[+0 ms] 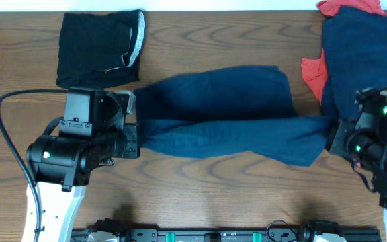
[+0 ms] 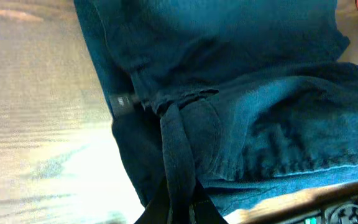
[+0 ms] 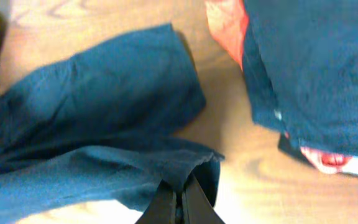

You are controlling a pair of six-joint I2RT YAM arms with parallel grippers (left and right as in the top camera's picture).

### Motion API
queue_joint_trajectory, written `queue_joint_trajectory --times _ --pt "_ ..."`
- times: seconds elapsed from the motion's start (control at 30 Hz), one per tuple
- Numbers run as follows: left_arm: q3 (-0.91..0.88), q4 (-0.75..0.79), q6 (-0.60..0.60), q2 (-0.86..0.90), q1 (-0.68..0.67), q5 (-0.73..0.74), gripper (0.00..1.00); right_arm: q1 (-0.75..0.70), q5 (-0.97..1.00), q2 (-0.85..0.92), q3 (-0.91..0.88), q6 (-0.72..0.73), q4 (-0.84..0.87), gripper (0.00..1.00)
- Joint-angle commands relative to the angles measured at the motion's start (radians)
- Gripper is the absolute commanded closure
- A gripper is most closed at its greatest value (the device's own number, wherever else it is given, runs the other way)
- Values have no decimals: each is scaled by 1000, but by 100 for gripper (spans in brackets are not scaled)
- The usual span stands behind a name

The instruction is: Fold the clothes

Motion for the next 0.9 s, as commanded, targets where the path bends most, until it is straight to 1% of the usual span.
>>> queue_joint_trajectory --times 0.0,0.17,0.27,0.33,0.5,0.6,0.77,0.87 --pt "4 34 -9 34 1 -70 94 -17 29 73 18 -26 39 99" --pt "4 112 -10 134 1 -128 94 -15 13 242 18 -88 136 99" --pt "4 155 -32 210 1 -178 94 -14 -37 349 18 -140 219 99" --pt "4 187 -67 266 1 -232 94 -14 -58 410 18 -146 273 99" --pt "4 315 -85 398 1 -314 94 -12 -71 563 18 -167 421 99" --pt "4 406 -92 466 2 -317 94 -12 -107 645 18 -206 507 99" --pt "4 532 -104 554 2 -321 94 2 -113 757 18 -243 630 99" --pt "4 589 -134 599 2 -371 94 15 -113 815 18 -262 697 99"
